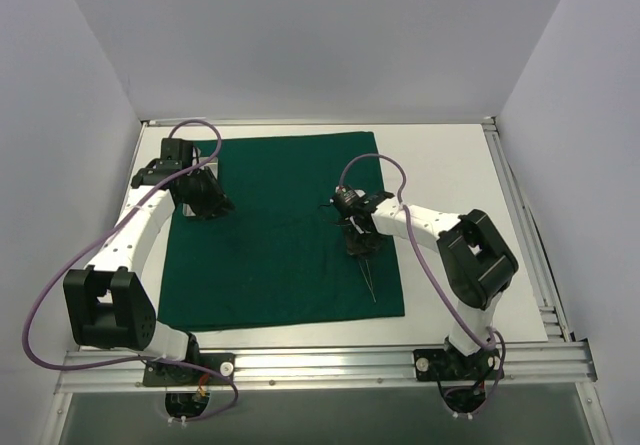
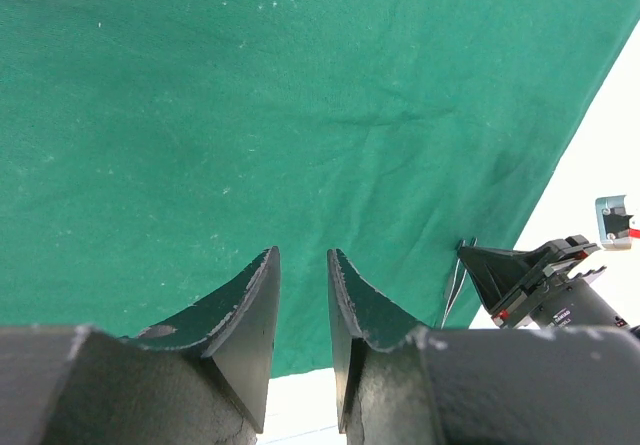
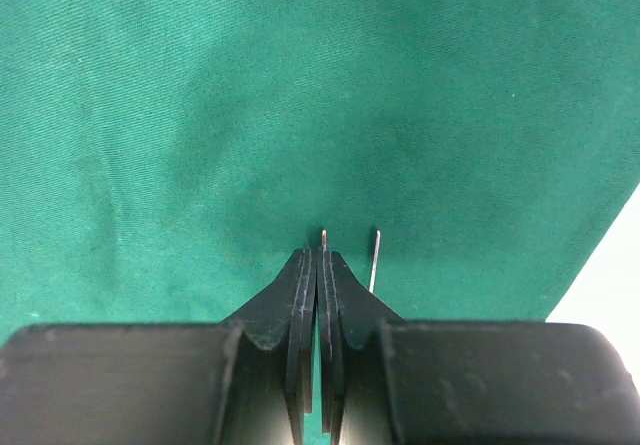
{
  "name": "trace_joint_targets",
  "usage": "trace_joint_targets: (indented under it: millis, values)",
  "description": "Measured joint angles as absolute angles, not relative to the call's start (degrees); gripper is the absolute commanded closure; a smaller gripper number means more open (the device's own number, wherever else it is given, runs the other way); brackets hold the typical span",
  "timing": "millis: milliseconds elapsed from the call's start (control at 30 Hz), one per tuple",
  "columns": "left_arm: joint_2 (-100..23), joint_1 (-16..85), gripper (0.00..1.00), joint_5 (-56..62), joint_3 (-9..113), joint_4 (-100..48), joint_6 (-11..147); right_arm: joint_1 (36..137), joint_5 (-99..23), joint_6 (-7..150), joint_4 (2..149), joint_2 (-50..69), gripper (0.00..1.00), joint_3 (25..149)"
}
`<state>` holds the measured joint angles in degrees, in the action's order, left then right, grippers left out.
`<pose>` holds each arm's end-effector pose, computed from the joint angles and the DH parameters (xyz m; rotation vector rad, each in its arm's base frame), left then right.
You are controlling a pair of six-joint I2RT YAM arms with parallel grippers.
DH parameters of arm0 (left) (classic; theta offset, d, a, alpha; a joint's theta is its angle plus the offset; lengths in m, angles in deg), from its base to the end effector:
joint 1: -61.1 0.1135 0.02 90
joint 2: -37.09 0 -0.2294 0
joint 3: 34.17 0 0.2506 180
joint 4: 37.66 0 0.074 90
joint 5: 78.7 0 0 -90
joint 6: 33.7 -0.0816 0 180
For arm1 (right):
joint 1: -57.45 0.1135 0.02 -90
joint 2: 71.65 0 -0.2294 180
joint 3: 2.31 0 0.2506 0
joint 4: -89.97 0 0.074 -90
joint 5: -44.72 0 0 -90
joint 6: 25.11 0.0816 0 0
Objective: Open and lay out the surgical kit
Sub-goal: Place the medical item in the surgical kit.
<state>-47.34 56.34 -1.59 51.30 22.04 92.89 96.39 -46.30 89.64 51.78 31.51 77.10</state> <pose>0.3255 -0.0454 0.2152 -0.6474 2.5773 -0.5438 0.2924 0.2344 0.0986 -0.3271 2.6768 0.3352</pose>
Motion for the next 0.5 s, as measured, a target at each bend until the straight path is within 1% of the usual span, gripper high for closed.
trace_joint_targets:
  millis: [500]
  values:
    - [-48.3, 56.3, 0.66, -2.1, 51.3, 21.9, 92.9, 96.0, -45.9, 89.2, 51.9, 32.3, 1.0, 77.1]
